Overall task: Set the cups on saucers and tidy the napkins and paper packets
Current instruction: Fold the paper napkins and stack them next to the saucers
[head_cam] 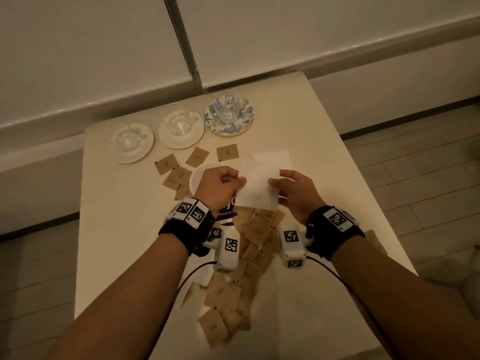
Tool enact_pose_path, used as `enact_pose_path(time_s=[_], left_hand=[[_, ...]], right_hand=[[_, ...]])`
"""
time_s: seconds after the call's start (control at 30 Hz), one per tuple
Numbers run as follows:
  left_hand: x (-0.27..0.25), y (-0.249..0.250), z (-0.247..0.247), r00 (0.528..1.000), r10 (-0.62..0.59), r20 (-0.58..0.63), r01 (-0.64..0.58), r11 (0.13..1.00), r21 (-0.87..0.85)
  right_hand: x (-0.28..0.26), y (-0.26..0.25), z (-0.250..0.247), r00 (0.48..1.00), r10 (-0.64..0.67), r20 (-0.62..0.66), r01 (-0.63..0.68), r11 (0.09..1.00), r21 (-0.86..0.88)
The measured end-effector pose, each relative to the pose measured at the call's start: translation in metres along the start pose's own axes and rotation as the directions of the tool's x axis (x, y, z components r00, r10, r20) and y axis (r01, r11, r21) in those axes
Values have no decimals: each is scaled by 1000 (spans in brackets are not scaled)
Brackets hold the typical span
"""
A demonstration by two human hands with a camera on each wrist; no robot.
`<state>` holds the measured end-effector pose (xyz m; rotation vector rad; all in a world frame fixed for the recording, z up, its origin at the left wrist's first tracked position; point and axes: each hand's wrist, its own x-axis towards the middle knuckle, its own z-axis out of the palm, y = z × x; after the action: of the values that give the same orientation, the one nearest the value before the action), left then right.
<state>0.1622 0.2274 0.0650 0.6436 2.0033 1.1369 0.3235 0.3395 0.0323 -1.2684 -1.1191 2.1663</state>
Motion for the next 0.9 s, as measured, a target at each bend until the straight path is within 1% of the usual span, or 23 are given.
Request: enact_pose_path(time_s=[0.07,0.13,0.2,0.3,0.5,0.57,0.63,0.73,0.83,0.87,0.9], left_hand=[[10,-2,16,999,-47,1,47,999,-26],[22,-1,32,997,-75,-5,74,996,-44],[35,-3,45,994,-106,-21,106,994,-32],[56,-6,60,988,-139,-63,142,989,41],[84,-13,73,979,-169,-117,185,972,147],[89,-14,75,978,-164,-125,185,966,181],[93,-15,78,982,-145,-123,173,949,265],[92,-18,83,981,-145,-130,181,927,328],[88,-20,89,977,-147,-158,189,936,296],[86,-20,91,976,-125,-177,170,947,272],[84,-20,93,977,-75,-200,129,953,275]], right_hand=[[11,-7,-12,996,-44,-79,41,998,-38],[25,-15,-22,986,-102,-131,85,988,-131],[41,-20,-30,972,-170,-163,127,961,-248],[66,-22,-38,952,-254,-173,175,911,-374],[108,-11,-45,957,-242,-162,128,848,-514],[114,-7,-46,954,-261,-145,138,816,-561],[118,-2,-47,949,-282,-139,146,786,-601],[120,4,-49,943,-305,-133,160,766,-622],[118,5,-49,942,-305,-138,162,776,-610],[118,3,-50,940,-307,-147,157,775,-612],[118,1,-50,935,-316,-158,154,768,-622]])
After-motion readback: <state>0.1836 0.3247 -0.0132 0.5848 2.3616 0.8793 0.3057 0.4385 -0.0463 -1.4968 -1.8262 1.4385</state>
